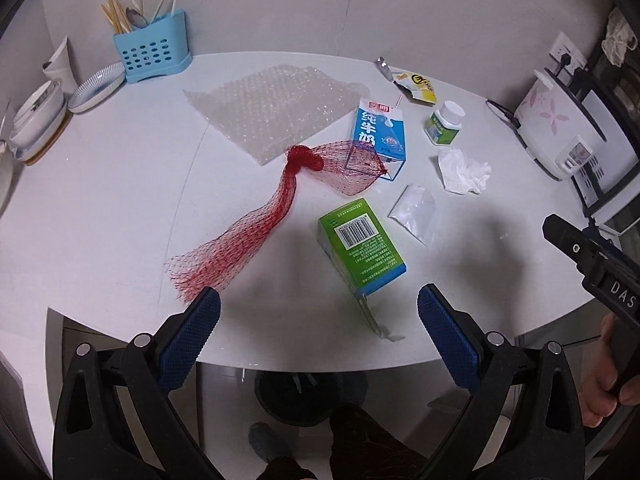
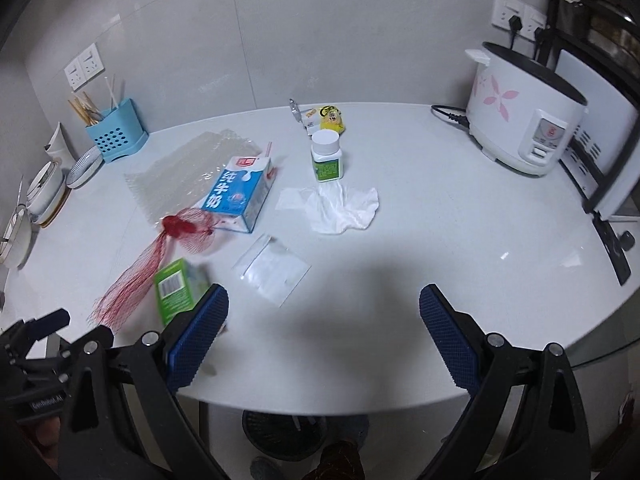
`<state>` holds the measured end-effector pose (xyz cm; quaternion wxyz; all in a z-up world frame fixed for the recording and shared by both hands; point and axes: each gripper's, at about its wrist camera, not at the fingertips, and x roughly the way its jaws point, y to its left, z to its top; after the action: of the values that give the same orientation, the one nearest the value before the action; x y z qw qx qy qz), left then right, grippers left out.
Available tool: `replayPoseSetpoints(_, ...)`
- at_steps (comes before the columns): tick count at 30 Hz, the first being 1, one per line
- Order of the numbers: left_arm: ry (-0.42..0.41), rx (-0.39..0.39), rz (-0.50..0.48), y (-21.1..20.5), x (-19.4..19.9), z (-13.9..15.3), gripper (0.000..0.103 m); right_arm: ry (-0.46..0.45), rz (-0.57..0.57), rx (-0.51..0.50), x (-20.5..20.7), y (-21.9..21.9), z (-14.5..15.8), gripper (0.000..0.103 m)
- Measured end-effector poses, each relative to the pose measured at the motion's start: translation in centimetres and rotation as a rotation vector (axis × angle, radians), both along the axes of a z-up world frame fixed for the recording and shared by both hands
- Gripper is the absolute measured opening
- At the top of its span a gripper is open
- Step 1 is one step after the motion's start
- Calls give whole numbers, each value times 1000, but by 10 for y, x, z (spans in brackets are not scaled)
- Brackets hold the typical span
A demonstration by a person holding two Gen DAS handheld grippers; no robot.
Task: Collect trash
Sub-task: 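Raise both tools back up over the counter, then grasp the green box with left tool while right tool grasps the white tissue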
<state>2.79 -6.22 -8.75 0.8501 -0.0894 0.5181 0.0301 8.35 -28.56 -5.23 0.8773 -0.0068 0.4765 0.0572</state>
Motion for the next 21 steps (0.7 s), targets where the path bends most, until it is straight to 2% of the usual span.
replayPoseSetpoints(7,91,4,91,-14,37,-29,97,91,24,-1,58,-10,-34,92)
replayPoseSetpoints(14,134,47,158,-21,61,-44,97,169,32,2,112,-7,-65,92)
replayPoseSetpoints(21,191,54,216,-23,75,-63,95,242,40,-15,149,-1,-97,92)
